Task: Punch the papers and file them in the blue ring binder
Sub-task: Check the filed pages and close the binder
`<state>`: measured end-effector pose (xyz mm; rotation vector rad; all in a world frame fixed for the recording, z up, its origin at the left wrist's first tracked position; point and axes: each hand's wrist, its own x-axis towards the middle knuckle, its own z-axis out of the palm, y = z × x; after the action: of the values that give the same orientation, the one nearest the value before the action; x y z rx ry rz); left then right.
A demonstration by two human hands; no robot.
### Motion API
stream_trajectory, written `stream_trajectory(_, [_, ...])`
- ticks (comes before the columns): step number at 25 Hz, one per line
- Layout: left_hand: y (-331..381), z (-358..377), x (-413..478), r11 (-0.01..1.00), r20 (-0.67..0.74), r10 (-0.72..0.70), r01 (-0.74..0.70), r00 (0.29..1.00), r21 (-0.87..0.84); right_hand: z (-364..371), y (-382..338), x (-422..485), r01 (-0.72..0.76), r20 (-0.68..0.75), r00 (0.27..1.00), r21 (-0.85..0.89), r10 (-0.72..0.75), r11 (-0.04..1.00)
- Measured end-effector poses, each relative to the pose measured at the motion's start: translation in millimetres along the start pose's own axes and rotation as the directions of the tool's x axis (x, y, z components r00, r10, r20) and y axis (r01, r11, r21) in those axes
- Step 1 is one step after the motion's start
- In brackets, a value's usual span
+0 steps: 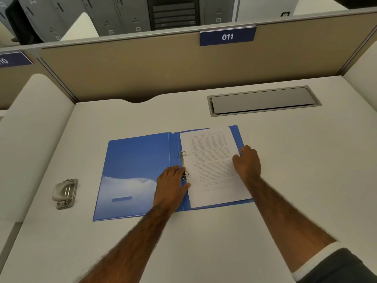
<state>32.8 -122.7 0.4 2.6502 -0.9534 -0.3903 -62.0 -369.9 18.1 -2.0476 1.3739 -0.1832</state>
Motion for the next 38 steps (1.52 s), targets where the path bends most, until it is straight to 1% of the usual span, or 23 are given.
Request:
stream_trajectory(1, [0, 0, 0, 1.000, 0.002, 0.000, 0.000, 1.000, -0.003, 5, -1, -11, 0.066, -0.048, 0.996, -0.161, -0.075, 0.985])
stream_trajectory(2, [0, 1, 1, 1.000, 0.003, 0.000, 0.000, 1.000, -0.006, 13, 0, -22, 0.145, -0.064, 0.984, -0.267, -0.167, 0.953])
stream_trajectory(4, [-1, 1, 0, 1.000, 0.007, 0.000, 0.000, 1.000, -0.005, 36, 3, -44, 0.295, -0.005, 0.948, -0.351, -0.317, 0.889])
stream_trajectory(6, [-3, 0, 0, 1.000, 0.005, 0.018, -0.018, 1.000, -0.011, 58, 10, -56, 0.369, 0.071, 0.924, -0.425, -0.376, 0.826])
stream_trajectory(8, [-7, -2, -2, 0.999, 0.014, 0.043, -0.043, 0.999, -0.021, 72, 22, -59, 0.385, 0.102, 0.917, -0.479, -0.385, 0.789])
stream_trajectory(10, [-17, -4, -9, 0.999, 0.016, 0.024, -0.024, 1.000, -0.032, 75, 30, -59, 0.389, 0.104, 0.914, -0.500, -0.392, 0.774])
stream_trajectory(12, [-38, -8, -22, 0.996, -0.040, -0.061, 0.058, 0.997, -0.069, 76, 32, -58, 0.396, 0.109, 0.910, -0.508, -0.399, 0.765])
stream_trajectory(14, [-69, -13, -40, 0.980, -0.126, -0.173, 0.158, 0.977, -0.118, 74, 30, -59, 0.389, 0.099, 0.912, -0.510, -0.397, 0.767])
stream_trajectory(17, [-122, -22, -64, 0.960, -0.202, -0.278, 0.266, 0.939, -0.089, 70, 19, -72, 0.379, 0.017, 0.905, -0.480, -0.424, 0.791])
stream_trajectory(18, [-137, -26, -70, 0.954, -0.221, -0.300, 0.290, 0.928, -0.078, 71, 10, -83, 0.416, -0.002, 0.882, -0.466, -0.471, 0.781])
stream_trajectory(19, [-150, -30, -75, 0.949, -0.245, -0.315, 0.306, 0.917, -0.074, 74, 0, -98, 0.481, -0.005, 0.841, -0.448, -0.540, 0.754])
stream_trajectory(20, [-161, -34, -78, 0.943, -0.267, -0.332, 0.324, 0.905, -0.076, 80, -11, -116, 0.573, 0.014, 0.781, -0.416, -0.625, 0.706])
stream_trajectory(22, [-174, -41, -81, 0.913, -0.285, -0.408, 0.391, 0.867, -0.118, 98, -31, -152, 0.759, 0.141, 0.627, -0.334, -0.767, 0.559])
stream_trajectory(23, [-176, -44, -81, 0.886, -0.285, -0.463, 0.437, 0.839, -0.154, 109, -38, -165, 0.819, 0.230, 0.559, -0.301, -0.796, 0.488])
stream_trajectory(24, [-177, -47, -81, 0.856, -0.285, -0.517, 0.481, 0.807, -0.189, 118, -45, -175, 0.853, 0.320, 0.516, -0.277, -0.795, 0.442])
stream_trajectory(25, [-176, -51, -80, 0.830, -0.288, -0.558, 0.514, 0.778, -0.217, 124, -52, -182, 0.866, 0.406, 0.500, -0.259, -0.765, 0.428])
stream_trajectory(27, [-172, -59, -77, 0.798, -0.293, -0.602, 0.541, 0.743, -0.267, 127, -63, -187, 0.861, 0.514, 0.507, -0.254, -0.692, 0.442])
stream_trajectory(28, [-171, -63, -74, 0.784, -0.288, -0.618, 0.542, 0.732, -0.304, 126, -66, -187, 0.856, 0.544, 0.512, -0.263, -0.665, 0.444])
stream_trajectory(30, [-171, -71, -67, 0.740, -0.262, -0.660, 0.548, 0.704, -0.391, 121, -71, -187, 0.855, 0.567, 0.514, -0.279, -0.644, 0.437])
stream_trajectory(32, [-171, -78, -62, 0.694, -0.237, -0.702, 0.570, 0.672, -0.441, 119, -73, -187, 0.869, 0.586, 0.492, -0.284, -0.644, 0.405])
stream_trajectory(35, [-170, -86, -60, 0.599, -0.198, -0.789, 0.653, 0.582, -0.463, 120, -73, -188, 0.882, 0.609, 0.469, -0.280, -0.640, 0.379])
stream_trajectory(36, [-169, -89, -61, 0.577, -0.173, -0.805, 0.680, 0.568, -0.453, 119, -73, -188, 0.878, 0.607, 0.475, -0.282, -0.637, 0.386])
stream_trajectory(38, [-168, -90, -61, 0.577, -0.132, -0.802, 0.698, 0.582, -0.425, 116, -73, -188, 0.868, 0.593, 0.494, -0.289, -0.635, 0.404])
